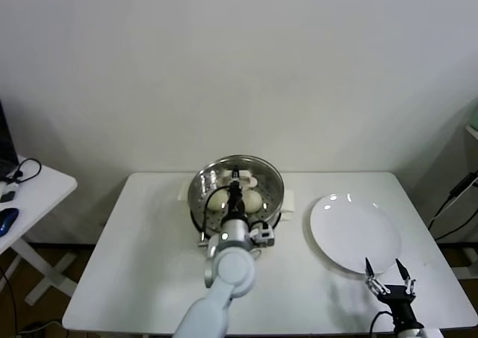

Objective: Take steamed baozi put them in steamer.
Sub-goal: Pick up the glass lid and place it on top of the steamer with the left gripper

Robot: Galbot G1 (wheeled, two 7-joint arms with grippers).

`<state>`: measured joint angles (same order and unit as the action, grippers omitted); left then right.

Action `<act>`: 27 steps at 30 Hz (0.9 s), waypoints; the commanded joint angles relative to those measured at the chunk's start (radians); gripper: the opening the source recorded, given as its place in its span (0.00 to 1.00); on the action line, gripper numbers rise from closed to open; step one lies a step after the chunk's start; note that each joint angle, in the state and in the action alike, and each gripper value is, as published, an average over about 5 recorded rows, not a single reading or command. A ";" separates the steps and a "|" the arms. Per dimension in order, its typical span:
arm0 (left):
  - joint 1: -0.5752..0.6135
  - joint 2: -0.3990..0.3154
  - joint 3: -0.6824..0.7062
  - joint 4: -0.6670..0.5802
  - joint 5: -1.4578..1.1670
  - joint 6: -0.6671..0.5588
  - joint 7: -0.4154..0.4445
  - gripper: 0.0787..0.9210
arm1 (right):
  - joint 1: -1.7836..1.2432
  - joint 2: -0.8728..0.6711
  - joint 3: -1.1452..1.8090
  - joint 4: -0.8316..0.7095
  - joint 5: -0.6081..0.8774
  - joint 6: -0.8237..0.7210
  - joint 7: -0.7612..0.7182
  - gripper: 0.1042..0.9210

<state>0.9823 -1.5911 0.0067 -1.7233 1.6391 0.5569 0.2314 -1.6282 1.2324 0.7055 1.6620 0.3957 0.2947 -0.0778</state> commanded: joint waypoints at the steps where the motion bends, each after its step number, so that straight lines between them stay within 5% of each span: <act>1: 0.009 -0.007 0.000 0.009 0.014 -0.003 -0.001 0.07 | -0.002 0.001 0.001 0.002 0.001 0.004 -0.001 0.88; 27: 0.009 -0.008 -0.024 0.027 0.020 -0.013 -0.009 0.07 | -0.002 0.001 0.007 0.003 0.007 0.009 -0.010 0.88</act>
<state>0.9903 -1.6002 -0.0149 -1.6966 1.6632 0.5440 0.2240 -1.6303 1.2330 0.7120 1.6661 0.4028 0.3033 -0.0865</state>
